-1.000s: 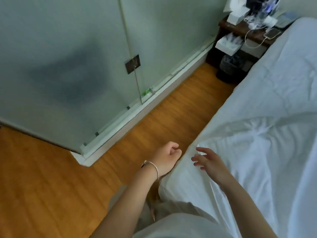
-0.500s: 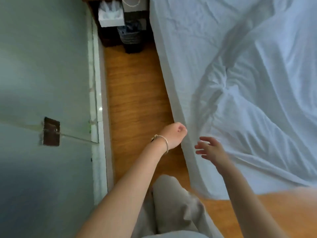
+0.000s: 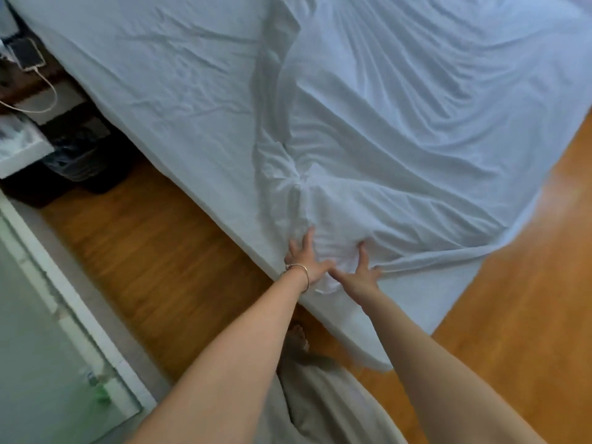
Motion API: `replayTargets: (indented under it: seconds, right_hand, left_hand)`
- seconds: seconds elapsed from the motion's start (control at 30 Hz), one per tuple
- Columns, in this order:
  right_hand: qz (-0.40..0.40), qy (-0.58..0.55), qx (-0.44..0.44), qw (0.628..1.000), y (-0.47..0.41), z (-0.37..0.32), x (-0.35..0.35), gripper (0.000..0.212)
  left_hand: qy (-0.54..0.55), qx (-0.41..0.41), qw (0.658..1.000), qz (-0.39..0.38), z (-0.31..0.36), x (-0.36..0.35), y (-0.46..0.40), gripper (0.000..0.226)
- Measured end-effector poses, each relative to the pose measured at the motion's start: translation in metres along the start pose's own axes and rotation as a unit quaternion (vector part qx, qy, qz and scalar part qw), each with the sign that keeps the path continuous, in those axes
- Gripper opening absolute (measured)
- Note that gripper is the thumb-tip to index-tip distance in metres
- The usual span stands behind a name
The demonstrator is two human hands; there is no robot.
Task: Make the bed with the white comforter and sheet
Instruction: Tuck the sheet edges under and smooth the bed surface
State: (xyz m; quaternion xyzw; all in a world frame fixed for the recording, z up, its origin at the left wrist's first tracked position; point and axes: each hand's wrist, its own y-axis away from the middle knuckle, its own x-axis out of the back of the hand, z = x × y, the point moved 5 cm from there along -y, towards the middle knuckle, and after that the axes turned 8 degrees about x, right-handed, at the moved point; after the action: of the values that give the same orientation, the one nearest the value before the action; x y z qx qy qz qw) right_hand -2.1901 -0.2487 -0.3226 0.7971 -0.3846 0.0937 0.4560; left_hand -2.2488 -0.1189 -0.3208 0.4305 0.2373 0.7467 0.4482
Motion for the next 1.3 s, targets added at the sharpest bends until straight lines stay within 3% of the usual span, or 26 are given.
replayTargets:
  seconds: [0.2,0.3,0.4,0.57,0.7,0.83,0.97,1.1,1.17,1.3]
  right_hand:
    - [0.097,-0.002,0.058,0.994,-0.006,-0.008,-0.004,0.107]
    - [0.137,-0.008,0.099,0.986,-0.012,-0.006,0.007,0.103]
    - [0.137,0.025,0.027,0.990,-0.015,0.003,0.013,0.088]
    - [0.163,0.075,-0.014,0.984,-0.009,-0.009,-0.002,0.089]
    - [0.221,0.089,-0.045,0.970,-0.013,-0.047,-0.026,0.087]
    - [0.248,0.134,-0.057,0.958,-0.033,-0.100,-0.042,0.077]
    - [0.225,0.116,-0.075,0.965,-0.062,-0.138,-0.058,0.070]
    - [0.215,0.106,-0.074,0.968,-0.091,-0.170,-0.070,0.067]
    - [0.224,0.068,-0.046,0.971,-0.118,-0.196,-0.072,0.069]
    - [0.248,-0.038,0.063,0.966,-0.177,-0.265,-0.062,0.083]
  left_hand:
    - [0.112,-0.035,0.993,0.033,0.023,0.007,-0.030,0.084]
    - [0.022,-0.032,0.999,-0.032,0.016,0.003,-0.032,0.072]
    - [-0.052,-0.022,0.994,-0.097,-0.012,-0.009,-0.022,0.072]
    - [-0.143,-0.078,0.964,-0.211,-0.018,0.015,-0.037,0.069]
    - [-0.224,-0.141,0.955,-0.132,0.014,0.072,-0.074,0.035]
    - [-0.247,-0.200,0.942,-0.111,0.056,0.127,-0.108,0.028]
    - [-0.295,-0.263,0.914,-0.091,0.093,0.170,-0.150,0.031]
    - [-0.344,-0.276,0.897,-0.030,0.132,0.195,-0.196,0.055]
    - [-0.301,-0.264,0.916,0.017,0.154,0.208,-0.218,0.061]
    - [-0.150,-0.277,0.948,0.035,0.196,0.227,-0.263,0.065]
